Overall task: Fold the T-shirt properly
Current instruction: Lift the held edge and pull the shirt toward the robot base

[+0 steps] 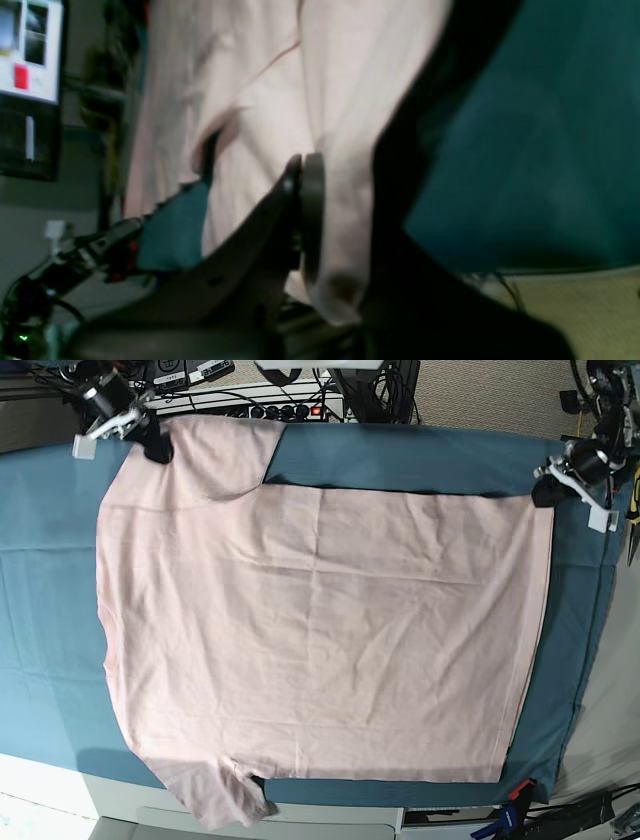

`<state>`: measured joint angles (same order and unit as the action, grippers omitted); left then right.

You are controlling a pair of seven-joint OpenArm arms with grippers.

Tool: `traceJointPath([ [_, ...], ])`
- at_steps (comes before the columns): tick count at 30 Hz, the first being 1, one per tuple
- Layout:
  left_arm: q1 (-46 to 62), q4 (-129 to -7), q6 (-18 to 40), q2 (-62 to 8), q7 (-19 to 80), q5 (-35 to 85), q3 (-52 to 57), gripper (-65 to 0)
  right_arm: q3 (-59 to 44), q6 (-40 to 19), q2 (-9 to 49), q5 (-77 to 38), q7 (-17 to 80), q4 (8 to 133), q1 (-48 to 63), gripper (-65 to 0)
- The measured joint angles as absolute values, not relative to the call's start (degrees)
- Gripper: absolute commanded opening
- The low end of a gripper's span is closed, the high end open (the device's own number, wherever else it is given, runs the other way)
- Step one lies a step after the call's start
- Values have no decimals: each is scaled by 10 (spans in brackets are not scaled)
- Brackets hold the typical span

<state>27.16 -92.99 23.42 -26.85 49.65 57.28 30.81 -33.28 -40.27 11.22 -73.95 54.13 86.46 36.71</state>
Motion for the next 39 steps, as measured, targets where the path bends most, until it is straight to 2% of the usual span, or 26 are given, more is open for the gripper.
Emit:
traceJointPath([
  [5, 306, -969, 234, -268, 502, 571, 319, -650, -343, -392, 112, -703, 559, 949, 411, -650],
  [10, 336, -1001, 234, -269, 511, 570, 335, -650, -395, -395, 124, -703, 561, 1002, 441, -650],
  [20, 379, -1023, 234, -269, 521, 573, 341, -650, -462, -399, 187, -705, 570, 1005, 461, -650],
  [29, 417, -1032, 237, -269, 525, 573, 341, -650, -462, -399, 189, -705, 581, 1005, 507, -650],
  [39, 482, -1104, 238, -257, 525, 571, 354, -650, -462, -399, 189, -706, 593, 1005, 535, -650],
])
